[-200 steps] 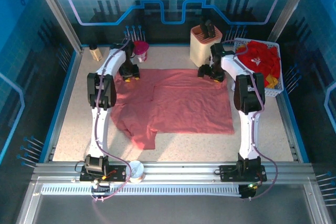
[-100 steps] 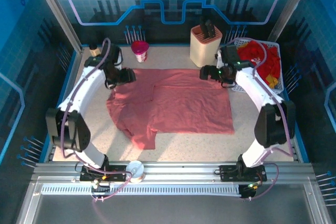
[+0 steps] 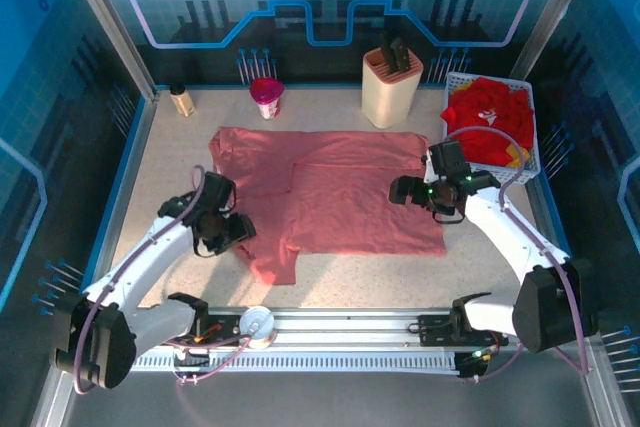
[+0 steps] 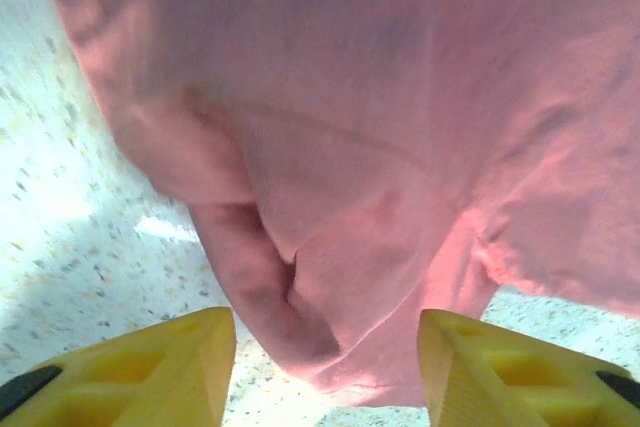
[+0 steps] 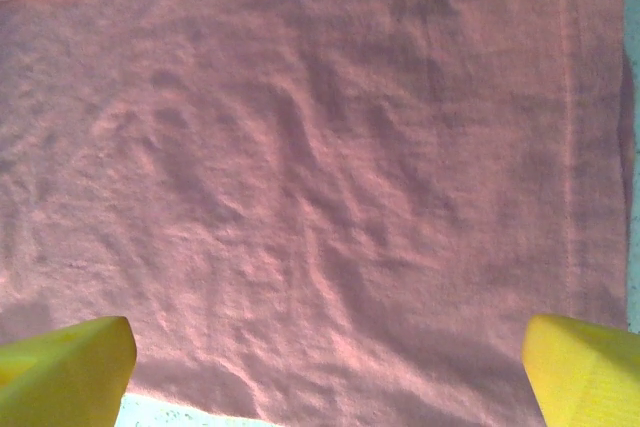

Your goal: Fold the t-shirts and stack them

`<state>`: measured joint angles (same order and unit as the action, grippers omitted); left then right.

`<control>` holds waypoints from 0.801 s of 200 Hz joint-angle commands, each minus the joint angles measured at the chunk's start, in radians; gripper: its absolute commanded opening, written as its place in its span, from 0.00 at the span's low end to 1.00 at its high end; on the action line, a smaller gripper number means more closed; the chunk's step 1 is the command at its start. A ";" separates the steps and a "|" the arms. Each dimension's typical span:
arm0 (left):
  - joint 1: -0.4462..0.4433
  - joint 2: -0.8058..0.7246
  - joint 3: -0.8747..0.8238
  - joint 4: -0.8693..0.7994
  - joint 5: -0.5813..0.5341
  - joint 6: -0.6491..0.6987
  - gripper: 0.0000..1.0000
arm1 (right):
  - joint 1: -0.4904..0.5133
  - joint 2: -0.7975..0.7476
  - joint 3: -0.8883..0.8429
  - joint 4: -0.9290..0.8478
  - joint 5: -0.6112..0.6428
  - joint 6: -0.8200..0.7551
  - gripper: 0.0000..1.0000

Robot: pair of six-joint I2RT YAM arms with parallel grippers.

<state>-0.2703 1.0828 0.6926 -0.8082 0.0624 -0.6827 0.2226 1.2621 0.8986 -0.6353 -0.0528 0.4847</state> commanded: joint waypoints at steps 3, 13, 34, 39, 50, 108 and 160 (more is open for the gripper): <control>-0.039 -0.008 -0.077 0.080 0.006 -0.145 0.48 | 0.014 -0.012 -0.013 0.012 -0.006 0.030 1.00; -0.057 -0.012 -0.094 0.090 -0.013 -0.158 0.47 | 0.021 -0.008 -0.013 0.015 -0.003 0.024 1.00; -0.073 0.004 -0.106 0.074 -0.063 -0.156 0.47 | 0.031 0.001 0.004 0.011 0.013 0.017 1.00; -0.073 0.008 -0.109 0.072 -0.069 -0.154 0.47 | 0.032 0.005 0.008 0.010 0.011 0.017 1.00; -0.073 0.016 -0.122 0.090 -0.076 -0.155 0.47 | 0.032 0.013 0.011 0.013 0.008 0.020 1.00; -0.085 0.110 -0.150 0.194 -0.058 -0.171 0.32 | 0.034 0.014 0.007 0.017 0.036 0.028 1.00; -0.109 0.162 -0.044 0.117 -0.082 -0.123 0.00 | 0.033 0.014 0.009 0.023 0.044 0.031 1.00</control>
<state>-0.3584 1.2255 0.5678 -0.6353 0.0059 -0.8322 0.2424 1.2850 0.8955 -0.6182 -0.0265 0.5018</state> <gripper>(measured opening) 0.039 0.999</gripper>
